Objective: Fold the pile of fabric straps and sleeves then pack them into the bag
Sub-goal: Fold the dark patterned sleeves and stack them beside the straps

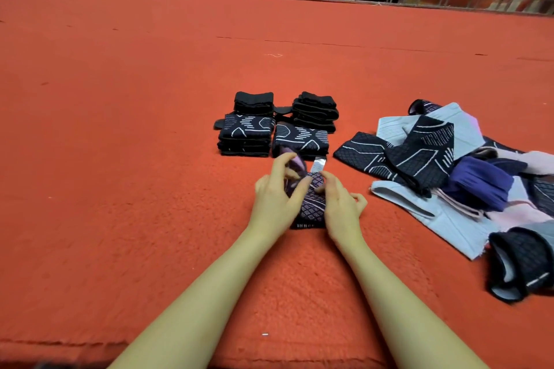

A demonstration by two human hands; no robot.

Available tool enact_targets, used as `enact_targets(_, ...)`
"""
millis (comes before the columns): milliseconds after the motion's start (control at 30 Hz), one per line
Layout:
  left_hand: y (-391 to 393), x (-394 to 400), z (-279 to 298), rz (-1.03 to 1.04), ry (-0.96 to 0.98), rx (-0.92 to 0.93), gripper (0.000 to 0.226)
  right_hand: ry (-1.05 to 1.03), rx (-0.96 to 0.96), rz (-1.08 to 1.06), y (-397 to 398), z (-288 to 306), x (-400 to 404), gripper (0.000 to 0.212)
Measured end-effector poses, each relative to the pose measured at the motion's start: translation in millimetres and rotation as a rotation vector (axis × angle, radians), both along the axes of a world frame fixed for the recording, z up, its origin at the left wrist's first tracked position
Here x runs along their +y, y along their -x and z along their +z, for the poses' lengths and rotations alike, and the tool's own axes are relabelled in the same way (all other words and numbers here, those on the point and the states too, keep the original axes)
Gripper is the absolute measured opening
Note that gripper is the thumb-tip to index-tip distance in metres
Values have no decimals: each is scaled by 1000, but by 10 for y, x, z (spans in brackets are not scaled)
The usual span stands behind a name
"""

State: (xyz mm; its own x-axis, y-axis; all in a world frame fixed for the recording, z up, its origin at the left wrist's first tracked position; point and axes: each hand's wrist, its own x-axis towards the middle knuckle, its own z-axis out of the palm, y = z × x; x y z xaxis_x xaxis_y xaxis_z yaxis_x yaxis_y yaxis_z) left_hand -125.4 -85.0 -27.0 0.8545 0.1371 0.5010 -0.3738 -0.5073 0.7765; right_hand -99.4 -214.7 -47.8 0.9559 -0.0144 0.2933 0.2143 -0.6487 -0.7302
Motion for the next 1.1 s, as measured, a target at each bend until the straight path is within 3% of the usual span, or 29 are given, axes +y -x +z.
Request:
enact_targets(100,-65,-164,40,-187,82,208,36,-203,-54,-125,45,-25,-37,72)
enact_targets(233,-142,-168,-31,-172,-119,222,31,-102,-55,-241,68,-29,-65,55)
enact_targets(333,-192,-130,-30,-137,-372,301,48,19,-38,-240,74,-62,-90,33)
enact_targets(400,-219,-87,-61,-74,-603,419,58,18,-84,-224,121,-56,-84,37)
enact_targets(500,-237,16,-110,-151,-816,555,55,86,-104,-248,146,-52,-61,45)
enact_targets(667,-258,94,-92,-232,-903,557,52,155,36,-254,147,-70,-112,27)
enact_targets(800,-299,142,-42,-269,-948,559,52,154,5,-192,197,-80,-127,17)
enact_targets(933,-291,143,20,-274,-959,474,52,146,-92,-221,233,-84,-124,14)
enact_targets(1033,-298,68,13,-268,-1002,524,50,220,-34,-256,212,-132,-114,12)
enact_targets(1100,-331,36,9,-262,-1020,574,50,292,11,-276,185,-152,-103,23)
